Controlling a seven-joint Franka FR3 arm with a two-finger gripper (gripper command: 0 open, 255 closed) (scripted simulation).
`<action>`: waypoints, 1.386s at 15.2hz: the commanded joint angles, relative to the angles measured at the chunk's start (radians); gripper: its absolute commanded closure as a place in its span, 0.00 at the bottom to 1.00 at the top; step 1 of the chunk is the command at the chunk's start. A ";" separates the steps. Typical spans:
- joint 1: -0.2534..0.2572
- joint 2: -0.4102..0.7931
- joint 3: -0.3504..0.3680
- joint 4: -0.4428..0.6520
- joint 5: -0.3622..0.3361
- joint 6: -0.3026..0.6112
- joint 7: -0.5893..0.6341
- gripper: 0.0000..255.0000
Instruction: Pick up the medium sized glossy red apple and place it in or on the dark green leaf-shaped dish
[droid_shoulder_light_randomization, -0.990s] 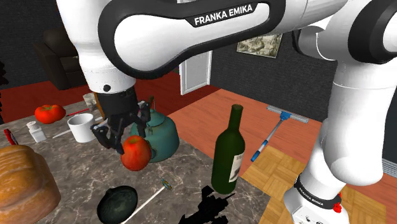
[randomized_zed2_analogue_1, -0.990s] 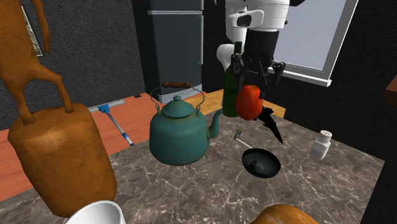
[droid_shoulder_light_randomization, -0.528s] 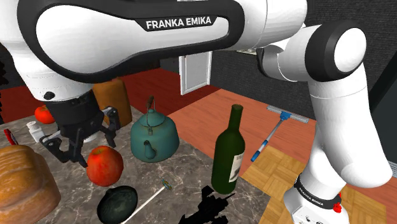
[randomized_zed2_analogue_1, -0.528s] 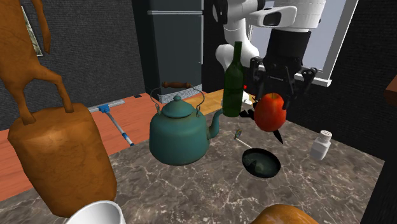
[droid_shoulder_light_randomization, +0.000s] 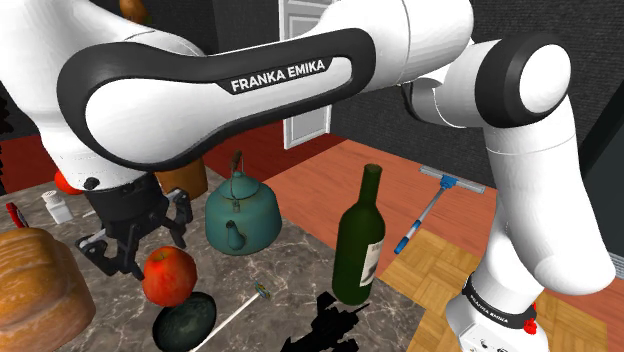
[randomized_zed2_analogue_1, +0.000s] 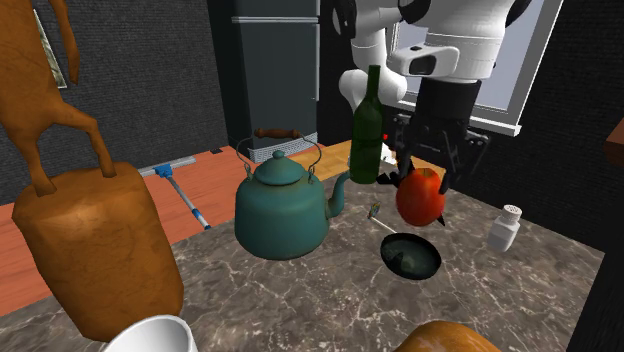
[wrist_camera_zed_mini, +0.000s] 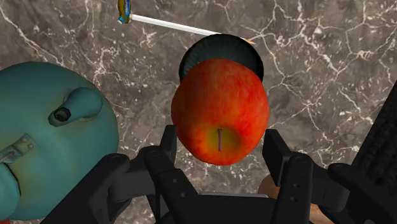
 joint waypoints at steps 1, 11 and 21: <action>-0.004 0.002 -0.001 -0.029 -0.002 0.030 0.005 1.00; -0.016 0.020 -0.011 -0.132 -0.018 0.145 0.023 1.00; -0.016 0.020 -0.011 -0.131 -0.018 0.145 0.023 0.00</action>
